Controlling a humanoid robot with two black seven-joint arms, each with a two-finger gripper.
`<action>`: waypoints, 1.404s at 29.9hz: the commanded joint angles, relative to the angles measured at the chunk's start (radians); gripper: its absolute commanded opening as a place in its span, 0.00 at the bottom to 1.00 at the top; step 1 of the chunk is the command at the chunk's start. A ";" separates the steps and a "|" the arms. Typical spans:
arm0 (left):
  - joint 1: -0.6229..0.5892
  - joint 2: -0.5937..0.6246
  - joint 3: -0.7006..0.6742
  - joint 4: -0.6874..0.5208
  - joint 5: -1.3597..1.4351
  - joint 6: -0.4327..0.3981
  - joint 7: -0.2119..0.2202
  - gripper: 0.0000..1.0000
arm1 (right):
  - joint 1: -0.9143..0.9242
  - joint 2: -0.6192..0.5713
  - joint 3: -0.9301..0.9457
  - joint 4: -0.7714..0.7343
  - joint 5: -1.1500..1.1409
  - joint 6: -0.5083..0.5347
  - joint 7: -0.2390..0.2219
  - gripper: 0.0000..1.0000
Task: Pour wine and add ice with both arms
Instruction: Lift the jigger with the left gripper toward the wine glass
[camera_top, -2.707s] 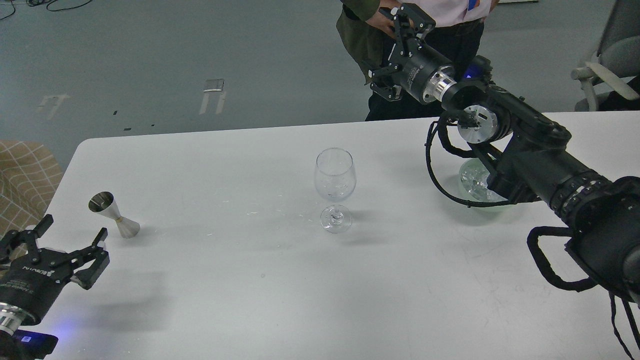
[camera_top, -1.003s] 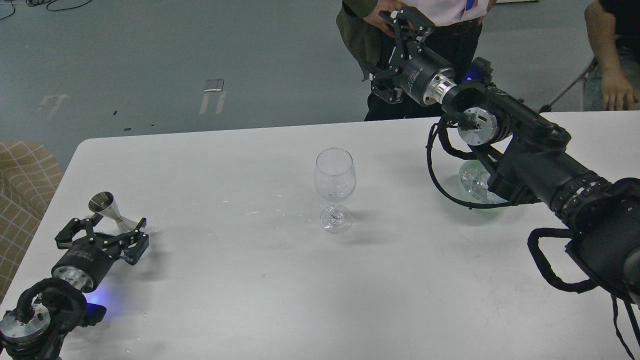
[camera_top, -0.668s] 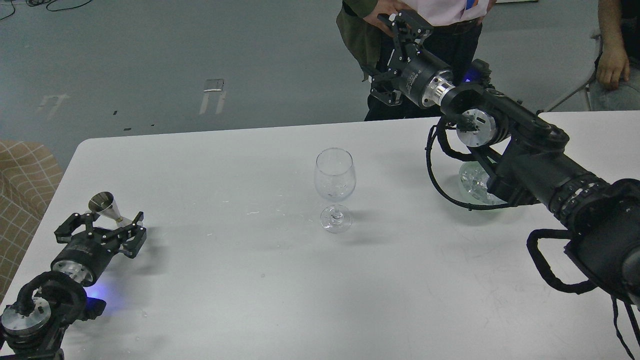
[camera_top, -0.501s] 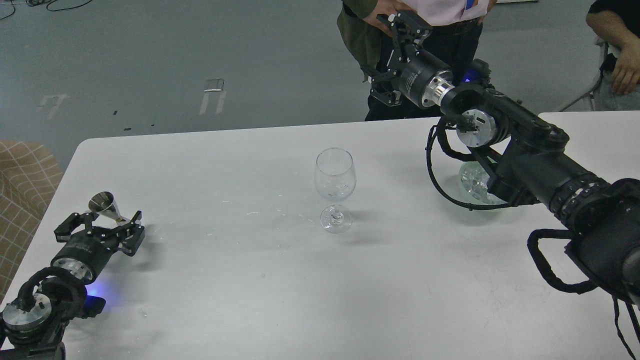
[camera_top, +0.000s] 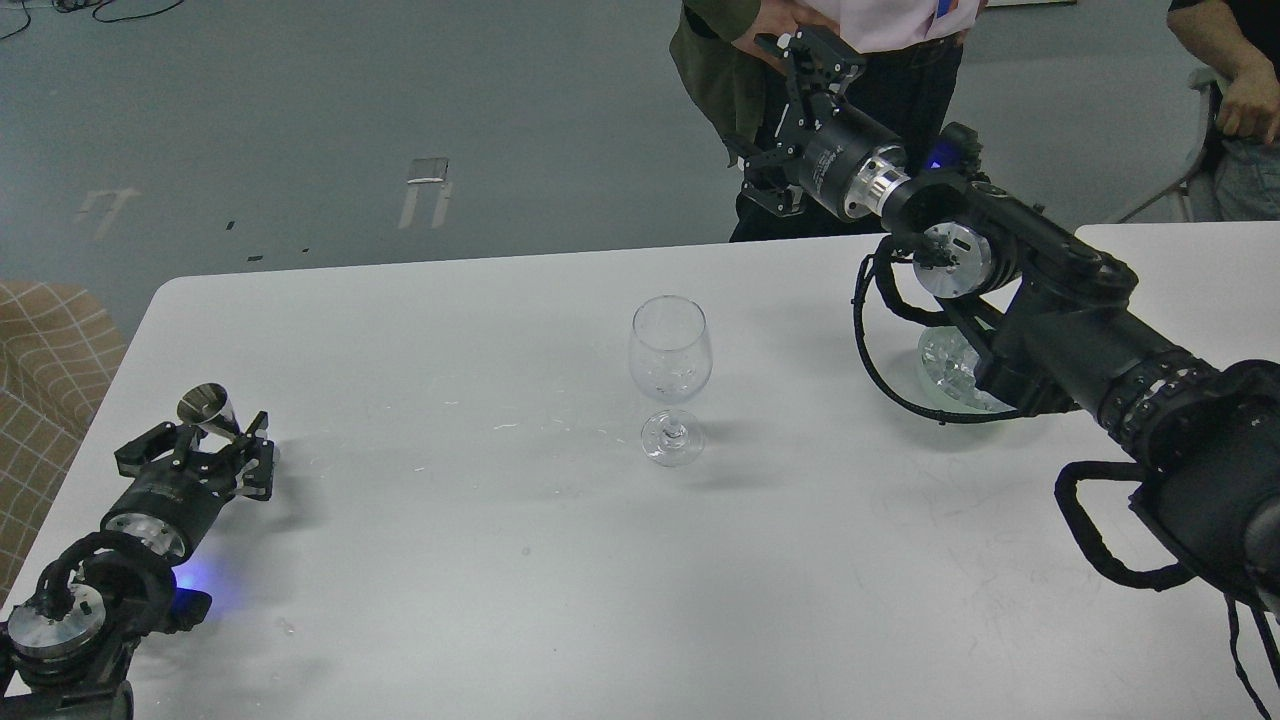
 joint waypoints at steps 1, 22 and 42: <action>-0.002 0.000 -0.001 0.000 0.000 -0.001 -0.008 0.36 | 0.001 0.002 0.001 0.001 0.000 0.000 0.000 1.00; -0.020 -0.018 -0.008 0.057 -0.003 -0.093 -0.011 0.00 | -0.002 0.002 0.000 0.000 0.000 0.000 0.002 1.00; -0.051 -0.001 0.058 -0.237 0.000 0.017 -0.003 0.00 | -0.002 -0.002 0.004 -0.009 0.003 -0.006 0.000 1.00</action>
